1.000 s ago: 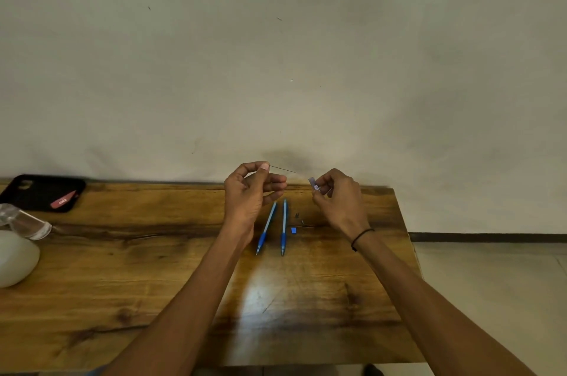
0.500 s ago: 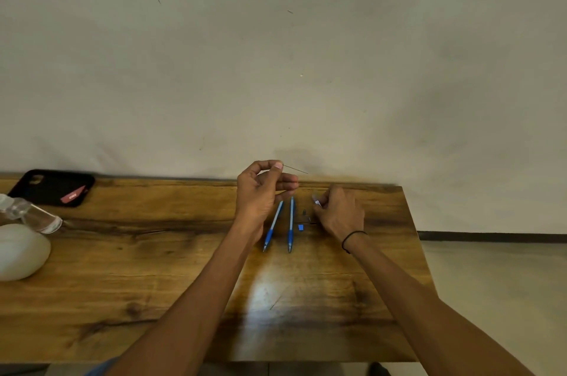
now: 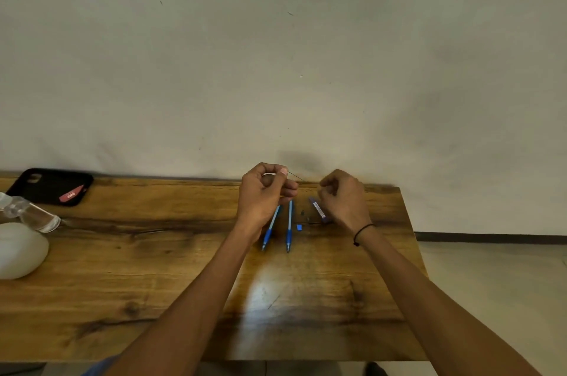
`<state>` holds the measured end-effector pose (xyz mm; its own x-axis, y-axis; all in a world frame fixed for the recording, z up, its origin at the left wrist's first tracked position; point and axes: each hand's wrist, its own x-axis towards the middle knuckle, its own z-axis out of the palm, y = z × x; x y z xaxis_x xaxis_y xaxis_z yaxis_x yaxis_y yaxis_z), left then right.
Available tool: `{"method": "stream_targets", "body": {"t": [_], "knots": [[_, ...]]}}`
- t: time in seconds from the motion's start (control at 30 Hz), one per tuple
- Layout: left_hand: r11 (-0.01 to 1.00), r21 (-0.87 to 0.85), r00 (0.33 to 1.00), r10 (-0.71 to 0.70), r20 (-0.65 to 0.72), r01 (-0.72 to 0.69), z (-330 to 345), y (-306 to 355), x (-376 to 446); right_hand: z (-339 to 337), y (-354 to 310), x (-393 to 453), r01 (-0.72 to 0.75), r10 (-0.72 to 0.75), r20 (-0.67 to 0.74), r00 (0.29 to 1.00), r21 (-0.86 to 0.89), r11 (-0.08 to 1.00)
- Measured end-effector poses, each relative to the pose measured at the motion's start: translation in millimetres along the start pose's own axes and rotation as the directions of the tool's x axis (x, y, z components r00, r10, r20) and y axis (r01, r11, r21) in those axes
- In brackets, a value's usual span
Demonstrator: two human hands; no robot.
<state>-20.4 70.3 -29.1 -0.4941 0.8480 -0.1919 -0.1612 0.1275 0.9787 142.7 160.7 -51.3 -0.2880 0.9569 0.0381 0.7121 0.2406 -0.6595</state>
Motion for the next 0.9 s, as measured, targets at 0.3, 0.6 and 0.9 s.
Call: {"method": "stream_targets", "body": {"t": [0.3,0.6,0.9], "knots": [[0.903,0.406,0.990,0.108,0.096,-0.138,1,-7,-1,-29,-23,3,0.148,-0.220,0.197,0.955,0.326,0.934],[0.845,0.502,0.982,0.127,0.143,-0.183,3,-8,-2,-21,-26,0,0.143,-0.204,0.268,0.942,0.231,0.963],[0.871,0.466,0.987,0.115,0.115,-0.155,-5,-12,5,-17,-25,2,0.040,-0.116,0.259,0.959,0.281,0.959]]}}
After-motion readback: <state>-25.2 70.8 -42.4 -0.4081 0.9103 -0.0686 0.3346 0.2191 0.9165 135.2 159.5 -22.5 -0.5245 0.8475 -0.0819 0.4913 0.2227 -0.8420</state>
